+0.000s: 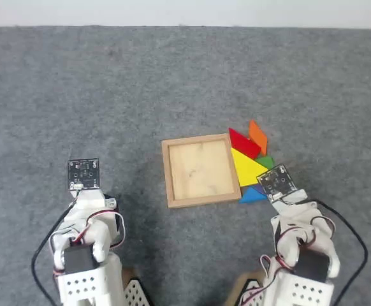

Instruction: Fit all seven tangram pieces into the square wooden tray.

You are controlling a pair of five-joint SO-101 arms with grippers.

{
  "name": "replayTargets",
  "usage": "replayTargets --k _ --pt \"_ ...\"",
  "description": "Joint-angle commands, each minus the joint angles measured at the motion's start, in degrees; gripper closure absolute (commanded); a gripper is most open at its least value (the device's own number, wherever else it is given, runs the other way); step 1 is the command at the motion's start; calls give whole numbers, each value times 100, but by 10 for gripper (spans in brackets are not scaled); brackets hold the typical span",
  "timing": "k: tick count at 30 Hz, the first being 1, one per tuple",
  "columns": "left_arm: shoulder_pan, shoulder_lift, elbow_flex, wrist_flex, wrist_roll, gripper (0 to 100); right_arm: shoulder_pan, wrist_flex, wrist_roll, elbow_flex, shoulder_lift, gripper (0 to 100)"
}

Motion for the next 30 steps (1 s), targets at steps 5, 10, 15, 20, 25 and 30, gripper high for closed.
replayTargets --k 5,10,15,20,25,30 --pt "35 -105 -31 18 -26 964 -22 4 97 -1688 1464 876" --pt "35 -105 -31 18 -26 964 -22 -101 -475 -3851 4338 876" --pt "35 -105 -31 18 -26 964 -57 -84 -1829 -5802 7477 876" --pt "35 -105 -31 18 -26 964 -391 -224 -2523 -6734 9719 879" --pt "35 -105 -31 18 -26 964 -787 -971 -2514 -6629 10554 878" --pt "35 -105 -31 18 -26 964 -1314 -1305 -2505 -6330 10809 877"
